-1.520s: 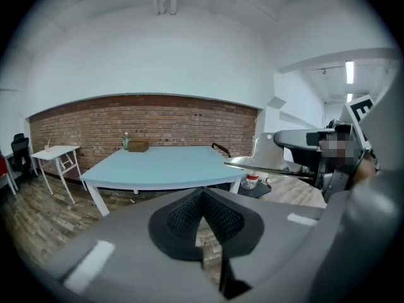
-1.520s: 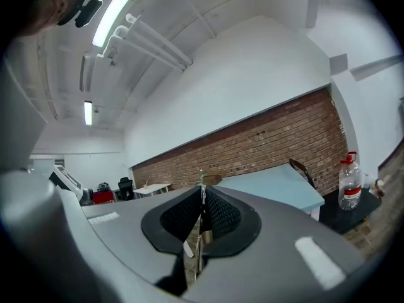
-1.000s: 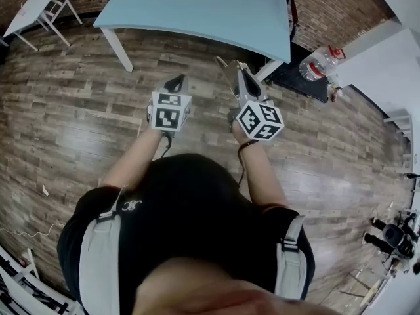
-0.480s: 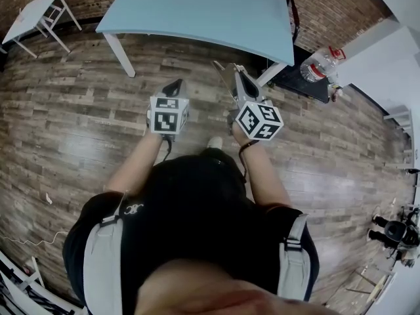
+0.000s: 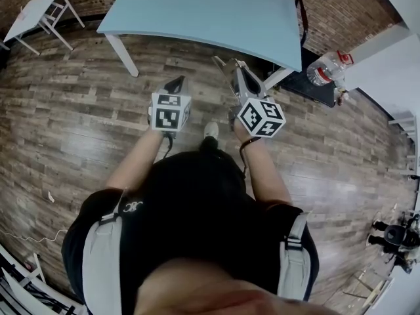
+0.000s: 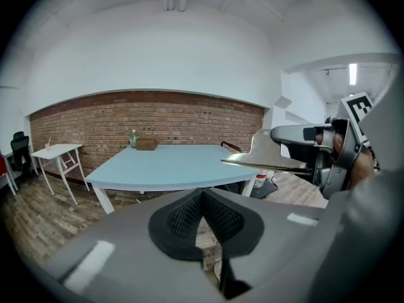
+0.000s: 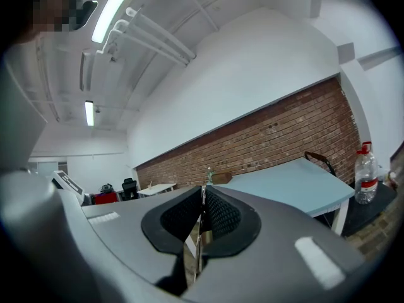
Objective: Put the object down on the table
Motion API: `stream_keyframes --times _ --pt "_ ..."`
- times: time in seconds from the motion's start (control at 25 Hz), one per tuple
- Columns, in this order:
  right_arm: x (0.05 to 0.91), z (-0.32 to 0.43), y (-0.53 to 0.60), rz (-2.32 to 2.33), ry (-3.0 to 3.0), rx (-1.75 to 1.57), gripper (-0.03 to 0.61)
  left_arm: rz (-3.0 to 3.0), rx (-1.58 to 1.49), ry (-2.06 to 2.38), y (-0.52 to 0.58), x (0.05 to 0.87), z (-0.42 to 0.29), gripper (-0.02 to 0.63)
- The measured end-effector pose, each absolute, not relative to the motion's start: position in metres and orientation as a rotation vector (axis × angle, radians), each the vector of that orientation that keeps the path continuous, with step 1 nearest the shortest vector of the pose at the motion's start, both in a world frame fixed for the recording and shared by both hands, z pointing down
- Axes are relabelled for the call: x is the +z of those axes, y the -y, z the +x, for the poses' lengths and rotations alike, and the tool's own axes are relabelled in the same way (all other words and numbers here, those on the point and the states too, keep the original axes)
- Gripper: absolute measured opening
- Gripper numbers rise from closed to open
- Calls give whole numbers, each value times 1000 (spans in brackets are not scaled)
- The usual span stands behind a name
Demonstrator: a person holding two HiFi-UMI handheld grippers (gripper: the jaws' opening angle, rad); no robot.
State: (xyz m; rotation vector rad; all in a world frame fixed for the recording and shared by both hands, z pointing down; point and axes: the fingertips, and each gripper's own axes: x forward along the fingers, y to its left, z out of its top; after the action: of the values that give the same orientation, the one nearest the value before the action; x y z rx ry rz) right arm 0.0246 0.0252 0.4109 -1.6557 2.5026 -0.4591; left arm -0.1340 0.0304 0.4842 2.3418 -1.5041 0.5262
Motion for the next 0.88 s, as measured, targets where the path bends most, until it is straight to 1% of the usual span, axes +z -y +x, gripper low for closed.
stream_keyframes --times 0.24,0.88 --pt "416 37 19 -1654 -2508 -481 34 2323 539 1485 13 496 -120 0" --pt "430 111 142 -1691 -2493 -563 32 2326 606 1433 136 496 -44 -2"
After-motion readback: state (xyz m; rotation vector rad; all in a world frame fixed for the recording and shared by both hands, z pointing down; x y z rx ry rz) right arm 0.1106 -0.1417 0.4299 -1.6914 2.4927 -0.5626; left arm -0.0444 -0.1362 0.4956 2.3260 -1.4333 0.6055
